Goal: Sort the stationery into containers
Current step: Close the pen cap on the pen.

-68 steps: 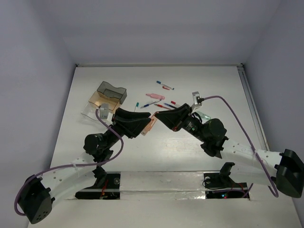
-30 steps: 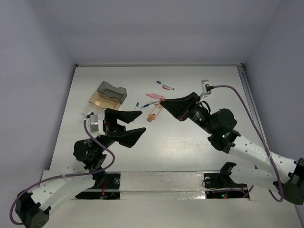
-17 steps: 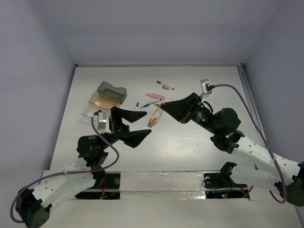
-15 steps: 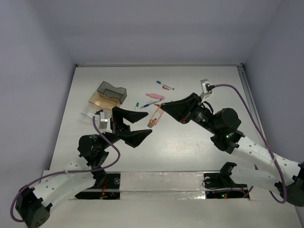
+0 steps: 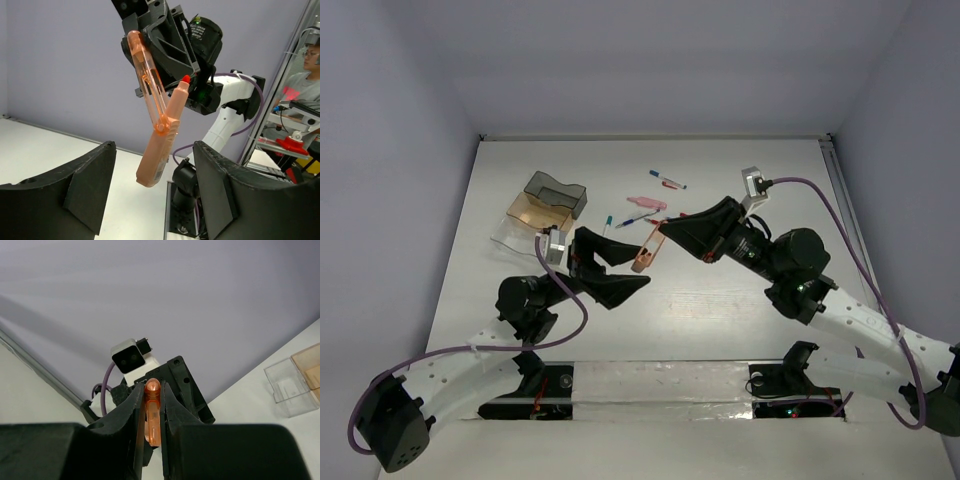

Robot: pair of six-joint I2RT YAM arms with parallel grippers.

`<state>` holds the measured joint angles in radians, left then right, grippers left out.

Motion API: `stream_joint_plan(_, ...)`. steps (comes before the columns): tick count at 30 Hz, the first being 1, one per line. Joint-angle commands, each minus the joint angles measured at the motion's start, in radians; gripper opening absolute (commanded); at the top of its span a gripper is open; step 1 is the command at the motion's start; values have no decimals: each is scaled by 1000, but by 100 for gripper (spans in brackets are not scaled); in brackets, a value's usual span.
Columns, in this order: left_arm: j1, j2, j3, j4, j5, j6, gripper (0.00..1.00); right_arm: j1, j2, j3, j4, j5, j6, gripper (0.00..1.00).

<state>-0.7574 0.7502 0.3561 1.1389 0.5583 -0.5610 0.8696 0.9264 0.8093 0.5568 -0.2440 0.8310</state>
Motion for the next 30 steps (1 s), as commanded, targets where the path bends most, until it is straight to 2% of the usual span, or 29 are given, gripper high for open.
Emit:
stream_joint_plan(1, 3, -9, 35, 108, 35, -27, 59, -7, -23, 44, 20, -12, 2, 0)
stream_joint_plan(12, 3, -11, 23, 122, 37, -45, 46, -7, -35, 33, 14, 8, -1, 0)
stream_joint_plan(23, 3, -23, 4, 88, 38, -39, 39, -17, -52, 37, -11, 17, -13, 0)
stream_joint_plan(26, 3, -20, 10, 87, 40, -36, 34, -17, -49, 39, -12, 17, -13, 0)
stream_joint_plan(30, 3, -15, 21, 87, 43, -31, 18, -17, -47, 36, -17, 23, -15, 0)
